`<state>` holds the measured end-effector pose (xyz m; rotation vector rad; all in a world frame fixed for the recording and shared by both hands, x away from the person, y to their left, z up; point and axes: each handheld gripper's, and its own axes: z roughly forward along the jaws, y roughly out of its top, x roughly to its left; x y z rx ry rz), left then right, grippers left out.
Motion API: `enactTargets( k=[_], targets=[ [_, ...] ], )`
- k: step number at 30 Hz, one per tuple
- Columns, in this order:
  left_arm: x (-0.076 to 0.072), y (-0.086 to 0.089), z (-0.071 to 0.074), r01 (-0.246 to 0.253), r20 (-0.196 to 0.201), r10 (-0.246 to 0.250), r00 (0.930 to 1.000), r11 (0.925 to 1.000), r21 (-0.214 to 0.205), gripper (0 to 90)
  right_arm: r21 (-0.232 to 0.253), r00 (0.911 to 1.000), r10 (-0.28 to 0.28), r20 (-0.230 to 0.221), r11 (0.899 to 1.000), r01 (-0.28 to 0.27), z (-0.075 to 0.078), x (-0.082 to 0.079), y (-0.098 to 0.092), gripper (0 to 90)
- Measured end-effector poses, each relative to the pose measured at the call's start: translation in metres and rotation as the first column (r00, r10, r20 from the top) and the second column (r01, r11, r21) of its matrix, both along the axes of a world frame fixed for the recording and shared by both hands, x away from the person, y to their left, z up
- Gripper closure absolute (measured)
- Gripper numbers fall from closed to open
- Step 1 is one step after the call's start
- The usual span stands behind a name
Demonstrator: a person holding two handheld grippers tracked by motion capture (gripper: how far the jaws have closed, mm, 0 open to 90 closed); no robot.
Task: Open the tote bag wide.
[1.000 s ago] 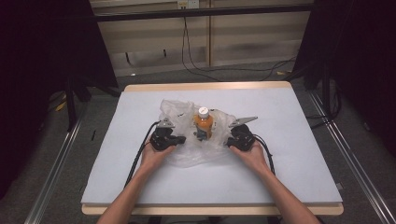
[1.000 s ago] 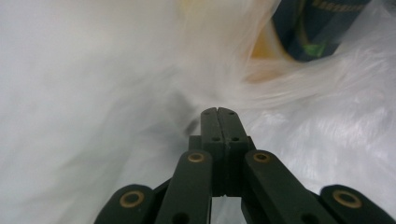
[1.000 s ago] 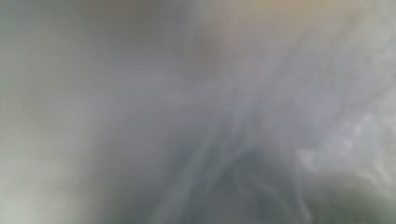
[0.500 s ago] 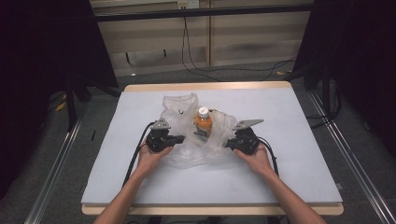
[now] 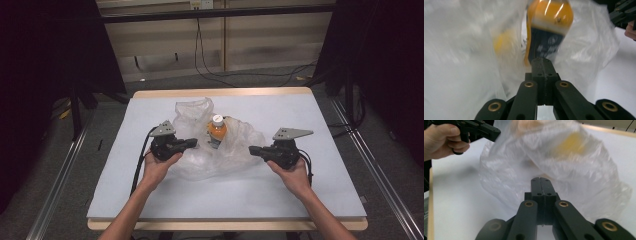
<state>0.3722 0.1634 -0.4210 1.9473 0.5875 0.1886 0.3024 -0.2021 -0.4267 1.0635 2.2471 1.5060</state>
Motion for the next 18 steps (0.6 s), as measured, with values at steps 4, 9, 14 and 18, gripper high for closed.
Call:
enactTargets(
  k=[4, 9, 14, 18],
  targets=[
    [0.006, -0.007, 0.023, 0.014, 0.049, -0.013, 0.9987, 0.9998, -0.011, 90.0, 0.014, 0.9990, 0.003, 0.044, 1.000, -0.004, 0.022, 0.002, 0.003, 90.0],
    [0.023, -0.039, 0.047, 0.038, 0.076, -0.036, 0.9965, 0.9990, -0.025, 90.0, 0.050, 0.9946, 0.050, 0.091, 0.997, -0.054, 0.051, 0.025, 0.031, 90.0],
    [0.043, -0.049, 0.041, -0.004, 0.047, 0.006, 0.9989, 0.9996, -0.026, 90.0, 0.028, 0.9874, 0.125, 0.097, 0.991, -0.128, 0.050, 0.029, 0.057, 90.0],
    [0.054, -0.055, 0.022, -0.029, 0.010, 0.028, 0.9996, 0.9985, 0.046, 90.0, -0.002, 0.9917, 0.118, 0.050, 0.993, -0.118, 0.031, 0.036, 0.063, 90.0]
  ],
)
